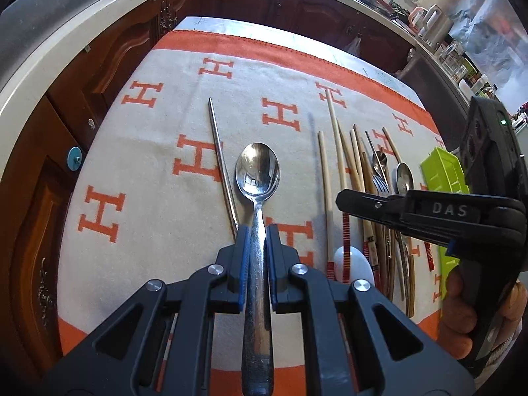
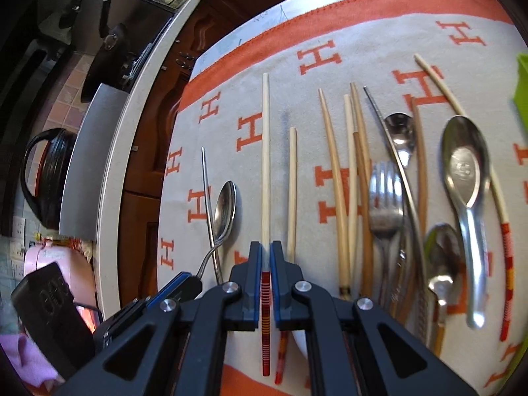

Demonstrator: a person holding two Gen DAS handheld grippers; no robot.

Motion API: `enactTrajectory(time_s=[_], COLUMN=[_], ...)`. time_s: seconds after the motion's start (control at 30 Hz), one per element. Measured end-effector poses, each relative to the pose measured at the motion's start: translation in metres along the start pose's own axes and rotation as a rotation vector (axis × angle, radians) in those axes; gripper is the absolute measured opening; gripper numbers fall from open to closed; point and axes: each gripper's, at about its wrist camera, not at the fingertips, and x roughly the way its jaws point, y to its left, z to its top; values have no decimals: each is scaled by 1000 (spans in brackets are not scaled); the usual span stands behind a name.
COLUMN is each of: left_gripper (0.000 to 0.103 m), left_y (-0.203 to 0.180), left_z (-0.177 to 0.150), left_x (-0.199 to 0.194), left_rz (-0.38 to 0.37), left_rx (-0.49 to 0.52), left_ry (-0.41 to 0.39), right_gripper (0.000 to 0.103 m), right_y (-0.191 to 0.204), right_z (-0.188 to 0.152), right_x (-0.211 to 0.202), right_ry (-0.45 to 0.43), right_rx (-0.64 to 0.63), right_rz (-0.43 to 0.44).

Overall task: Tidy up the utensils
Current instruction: 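Carry the steel spoon into the green tray and open the left tool while the right drops the chopstick there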

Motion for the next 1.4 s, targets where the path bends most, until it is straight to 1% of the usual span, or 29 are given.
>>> enactTrajectory(time_s=[0.1,0.23,0.4,0.7,0.83,0.97,1.07,1.1,1.13,1.17,1.3,1.4], left_gripper=[7,7,8,9,10,17,18,17,14,4,3,3], left_y=[-4,-8,-17,-21,-29,-36,-41,-42,-43,-44,-39,-42], left_z=[-8,-22,-29,-11,-6,-5,-6,-6,-7,-7,-7,-6], left_x=[3,10,16,31,41,46,48,48,48,48,42,30], left_rz=[5,-29,-18,25,41,55,82,90,102,114,77,52], left_rx=[27,65,101,119,152,183,209,215,218,217,152,122], left_ry=[33,89,100,114,133,134,128,125,120,113,123,111], right_gripper=[5,5,5,5,5,5,5,5,5,5,5,5], right_y=[-2,-7,-9,-13,-15,-19,-19,-19,-19,-19,-23,-31], right_z=[-10,-22,-29,-34,-35,-34,-35,-35,-36,-37,-38,-41], right_x=[-4,-9,-17,-29,-32,-32,-33,-34,-35,-38,-55,-73], right_ry=[17,21,13,-11,-14,-18,-21,-23,-25,-30,-62,-97], right_rx=[-17,-33,-41,-63,-61,-51,-48,-48,-48,-48,-45,-34], right_rz=[-1,-11,-3,9,13,9,10,12,15,19,33,38])
